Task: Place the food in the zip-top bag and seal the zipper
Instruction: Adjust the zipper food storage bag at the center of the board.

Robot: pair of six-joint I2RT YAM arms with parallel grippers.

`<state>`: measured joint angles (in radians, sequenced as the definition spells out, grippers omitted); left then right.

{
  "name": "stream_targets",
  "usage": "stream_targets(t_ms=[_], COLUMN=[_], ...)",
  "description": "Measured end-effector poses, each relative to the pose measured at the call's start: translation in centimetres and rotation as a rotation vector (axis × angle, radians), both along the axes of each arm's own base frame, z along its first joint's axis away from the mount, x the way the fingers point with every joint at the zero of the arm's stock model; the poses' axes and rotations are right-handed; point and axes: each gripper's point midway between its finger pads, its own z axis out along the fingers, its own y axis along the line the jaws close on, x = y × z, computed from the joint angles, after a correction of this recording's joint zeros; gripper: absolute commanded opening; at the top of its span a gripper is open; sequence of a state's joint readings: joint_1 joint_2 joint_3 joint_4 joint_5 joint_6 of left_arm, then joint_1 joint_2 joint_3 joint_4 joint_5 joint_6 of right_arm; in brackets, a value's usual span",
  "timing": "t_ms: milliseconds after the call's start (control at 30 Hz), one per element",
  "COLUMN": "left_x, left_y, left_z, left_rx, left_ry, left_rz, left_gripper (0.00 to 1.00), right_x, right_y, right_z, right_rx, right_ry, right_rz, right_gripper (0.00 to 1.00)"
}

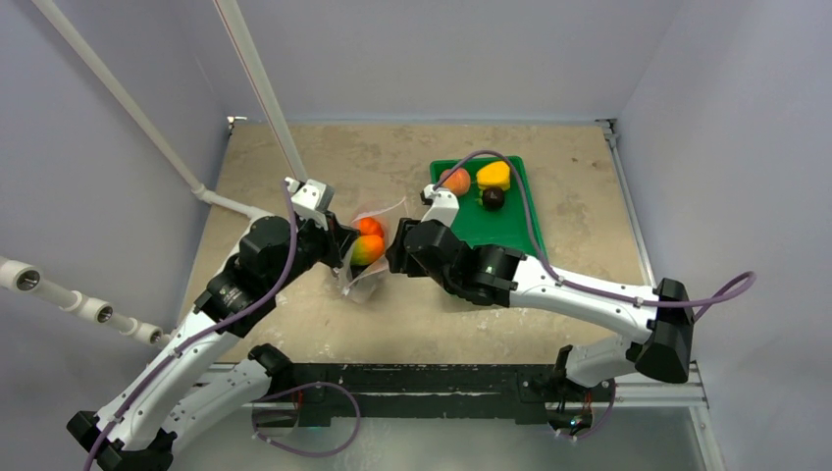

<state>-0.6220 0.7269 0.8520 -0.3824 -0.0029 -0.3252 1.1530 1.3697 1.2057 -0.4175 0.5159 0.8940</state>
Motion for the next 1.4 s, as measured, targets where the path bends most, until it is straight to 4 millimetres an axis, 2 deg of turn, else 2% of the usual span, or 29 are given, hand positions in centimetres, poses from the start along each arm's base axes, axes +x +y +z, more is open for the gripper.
stream_targets(t_ms=[167, 367, 533, 767, 900, 1100, 1400], left_x=[0.0, 0.0, 0.0, 0.0, 0.5, 0.7, 1.3], left_y=[0.0, 0.0, 0.0, 0.2, 0.4, 1.1, 1.3], left_z=[0.0, 0.0, 0.0, 0.3, 0.7, 1.1, 4.3], left_rx=[0.0, 0.0, 0.0, -0.004, 0.014, 0.039, 0.011], left_ry=[0.0, 0.0, -0.001, -0.004, 0.016, 0.054, 0.059], left_rz=[0.0, 0.0, 0.0, 0.014, 0.036, 0.084, 0.129], left_gripper=[0.0, 0.0, 0.0, 0.0, 0.0, 0.0, 0.0], right_x=[-0.2, -0.4, -0.1, 0.8, 3.0, 6.5, 9.7], right_y=[0.4, 0.3, 0.1, 0.3, -0.3, -0.1, -0.2], right_z=[-1.1, -0.8, 0.8, 5.3, 7.5, 8.5, 11.3], right_rx=[-0.015, -0.006, 0.014, 0.042, 0.029, -0.051, -0.138], right_ry=[0.017, 0.02, 0.0, -0.074, -0.128, -0.186, -0.25], right_rz=[-0.012, -0.022, -0.04, -0.015, -0.023, -0.016, 0.035], right_gripper=[0.3, 0.0, 0.0, 0.0, 0.0, 0.0, 0.0])
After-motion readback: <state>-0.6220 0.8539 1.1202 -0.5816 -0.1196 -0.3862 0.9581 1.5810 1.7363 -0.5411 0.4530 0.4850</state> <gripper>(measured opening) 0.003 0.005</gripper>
